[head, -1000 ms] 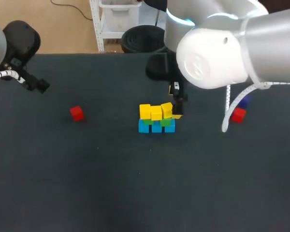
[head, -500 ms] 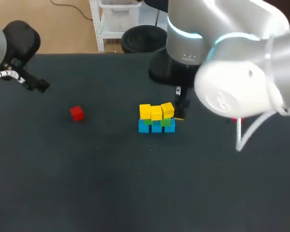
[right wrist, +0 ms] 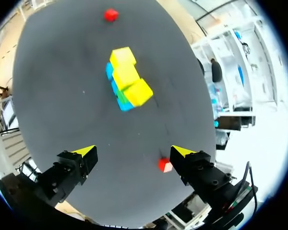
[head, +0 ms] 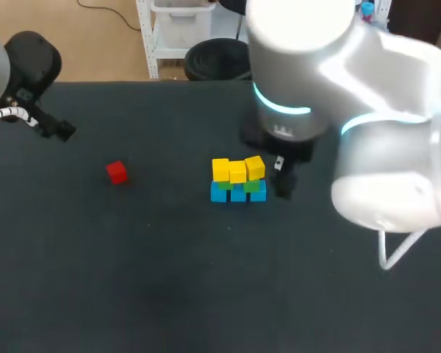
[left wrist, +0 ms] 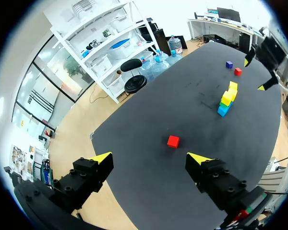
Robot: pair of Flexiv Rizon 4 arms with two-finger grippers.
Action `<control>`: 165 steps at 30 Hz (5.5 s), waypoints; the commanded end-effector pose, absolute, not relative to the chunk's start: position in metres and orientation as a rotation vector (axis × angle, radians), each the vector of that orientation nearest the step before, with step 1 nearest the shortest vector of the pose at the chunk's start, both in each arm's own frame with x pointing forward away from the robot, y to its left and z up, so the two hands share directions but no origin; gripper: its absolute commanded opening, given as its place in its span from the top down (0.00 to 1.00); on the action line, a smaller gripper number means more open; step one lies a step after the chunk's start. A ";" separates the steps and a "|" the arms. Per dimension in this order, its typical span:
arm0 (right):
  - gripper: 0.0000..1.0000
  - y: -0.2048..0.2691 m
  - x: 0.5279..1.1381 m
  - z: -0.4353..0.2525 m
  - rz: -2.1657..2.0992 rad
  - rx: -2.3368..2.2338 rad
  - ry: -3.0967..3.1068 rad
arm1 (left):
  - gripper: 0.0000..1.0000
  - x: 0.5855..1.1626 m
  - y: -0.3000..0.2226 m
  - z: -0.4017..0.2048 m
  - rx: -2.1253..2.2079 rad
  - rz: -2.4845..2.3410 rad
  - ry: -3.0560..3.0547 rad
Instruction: Place the blue cubes, place green cubes on the blue cubes, place the yellow cubes on the green cubes, then place the red cubes on the yellow cubes, and place purple cube on the red cubes.
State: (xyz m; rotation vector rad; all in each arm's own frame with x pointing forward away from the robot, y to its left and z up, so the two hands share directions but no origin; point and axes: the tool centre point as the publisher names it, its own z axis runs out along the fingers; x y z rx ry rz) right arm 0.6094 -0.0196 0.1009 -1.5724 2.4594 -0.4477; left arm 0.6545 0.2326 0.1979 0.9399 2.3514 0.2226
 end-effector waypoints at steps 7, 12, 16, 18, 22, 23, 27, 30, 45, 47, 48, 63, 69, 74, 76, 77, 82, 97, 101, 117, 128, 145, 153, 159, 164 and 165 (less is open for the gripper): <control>0.00 -0.025 0.607 0.099 -0.572 -1.502 2.379 | 0.00 0.655 0.233 0.198 0.942 0.220 2.351; 0.00 -0.024 0.611 0.102 -0.569 -1.521 2.371 | 0.00 0.655 0.233 0.198 0.942 0.220 2.351; 0.00 -0.024 0.611 0.102 -0.569 -1.521 2.371 | 0.00 0.655 0.233 0.198 0.942 0.220 2.351; 0.00 -0.024 0.611 0.102 -0.569 -1.521 2.371 | 0.00 0.655 0.233 0.198 0.942 0.220 2.351; 0.00 -0.024 0.611 0.102 -0.569 -1.521 2.371 | 0.00 0.655 0.233 0.198 0.942 0.220 2.351; 0.00 -0.024 0.611 0.102 -0.569 -1.521 2.371 | 0.00 0.655 0.233 0.198 0.942 0.220 2.351; 0.00 -0.024 0.611 0.102 -0.569 -1.521 2.371 | 0.00 0.655 0.233 0.198 0.942 0.220 2.351; 0.00 -0.024 0.611 0.102 -0.569 -1.521 2.371 | 0.00 0.655 0.233 0.198 0.942 0.220 2.351; 0.00 -0.024 0.611 0.102 -0.569 -1.521 2.371 | 0.00 0.655 0.233 0.198 0.942 0.220 2.351; 0.00 -0.024 0.611 0.102 -0.569 -1.521 2.371 | 0.00 0.655 0.233 0.198 0.942 0.220 2.351; 0.00 -0.024 0.611 0.102 -0.569 -1.521 2.371 | 0.00 0.655 0.233 0.198 0.942 0.220 2.351; 1.00 -0.024 0.611 0.102 -0.569 -1.521 2.371 | 0.00 0.655 0.233 0.198 0.942 0.220 2.351; 1.00 -0.024 0.611 0.102 -0.569 -1.521 2.371 | 0.00 0.655 0.233 0.198 0.942 0.220 2.351; 1.00 -0.024 0.611 0.102 -0.569 -1.521 2.371 | 0.00 0.655 0.233 0.198 0.942 0.220 2.351; 1.00 -0.024 0.611 0.102 -0.569 -1.521 2.371 | 0.00 0.655 0.233 0.198 0.942 0.220 2.351; 1.00 -0.024 0.611 0.102 -0.569 -1.521 2.371 | 0.00 0.655 0.233 0.198 0.942 0.220 2.351; 1.00 -0.023 0.608 0.106 -0.581 -1.521 2.382 | 0.00 0.655 0.233 0.198 0.942 0.220 2.351; 1.00 -0.029 0.613 0.085 -0.573 -1.536 2.422 | 0.00 0.655 0.233 0.198 0.942 0.220 2.351; 1.00 -0.029 0.620 0.072 -0.572 -1.530 2.418 | 0.00 0.655 0.233 0.198 0.942 0.220 2.351; 1.00 -0.018 0.652 0.058 -0.570 -1.443 2.363 | 0.00 0.655 0.233 0.198 0.942 0.220 2.351; 1.00 -0.011 0.667 0.053 -0.545 -1.418 2.349 | 0.00 0.655 0.233 0.198 0.942 0.220 2.351; 1.00 0.002 0.675 0.060 -0.519 -1.420 2.330 | 0.00 0.655 0.233 0.198 0.942 0.220 2.351; 1.00 0.006 0.677 0.057 -0.496 -1.420 2.333 | 0.00 0.655 0.233 0.198 0.942 0.220 2.351; 1.00 0.010 0.678 0.058 -0.483 -1.422 2.338 | 0.00 0.655 0.233 0.198 0.942 0.220 2.351; 1.00 0.010 0.676 0.059 -0.470 -1.422 2.359 | 0.00 0.655 0.233 0.198 0.942 0.220 2.351; 1.00 0.010 0.675 0.059 -0.471 -1.422 2.360 | 0.00 0.655 0.233 0.198 0.942 0.220 2.351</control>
